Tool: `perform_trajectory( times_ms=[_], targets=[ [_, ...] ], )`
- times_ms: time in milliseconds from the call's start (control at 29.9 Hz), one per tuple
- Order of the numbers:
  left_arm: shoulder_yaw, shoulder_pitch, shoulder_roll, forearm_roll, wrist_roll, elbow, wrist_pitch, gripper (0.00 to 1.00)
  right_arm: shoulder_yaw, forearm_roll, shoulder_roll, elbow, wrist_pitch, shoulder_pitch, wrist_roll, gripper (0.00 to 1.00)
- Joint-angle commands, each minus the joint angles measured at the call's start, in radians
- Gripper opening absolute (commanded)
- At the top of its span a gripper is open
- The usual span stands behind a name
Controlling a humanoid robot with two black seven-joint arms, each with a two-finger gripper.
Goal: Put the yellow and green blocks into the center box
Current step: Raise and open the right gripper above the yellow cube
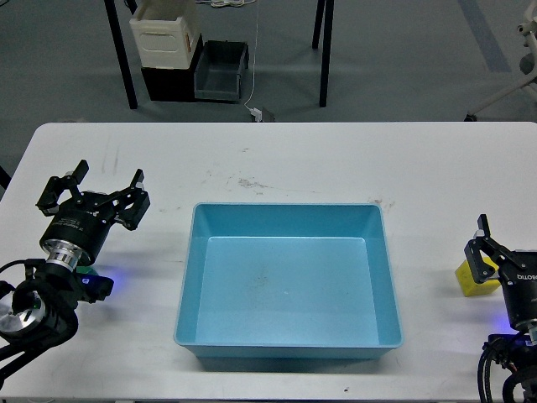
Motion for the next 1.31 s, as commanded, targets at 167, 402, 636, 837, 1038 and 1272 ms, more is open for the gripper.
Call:
perform_trajectory(
  times_ms=[167, 402, 636, 837, 1038, 1272],
  targets=[
    [-0.010, 0.023, 0.005, -0.003, 0.000, 0.005, 0.000, 1.00, -0.006, -0.016, 0.000, 0.000, 0.010, 0.014, 0.000, 1.00],
    [-0.013, 0.026, 0.005, -0.003, 0.000, 0.008, 0.000, 1.00, 0.011, -0.391, -0.078, 0.017, 0.048, 0.166, 0.000, 1.00],
    [-0.013, 0.026, 0.006, -0.003, 0.000, 0.008, 0.000, 1.00, 0.002, -0.888, -0.260, 0.031, -0.002, 0.357, -0.003, 1.00],
    [-0.011, 0.044, 0.006, -0.003, 0.000, 0.009, 0.000, 1.00, -0.208, -1.174, -0.547, 0.023, -0.128, 0.557, -0.002, 0.99],
    [-0.013, 0.044, 0.008, -0.003, 0.000, 0.009, 0.000, 1.00, -0.539, -1.501, -0.840, 0.023, -0.136, 0.761, 0.038, 0.99],
    [-0.013, 0.044, 0.008, -0.003, 0.000, 0.009, 0.000, 1.00, -0.851, -1.887, -1.061, 0.026, -0.135, 0.939, 0.433, 0.99]
  ],
)
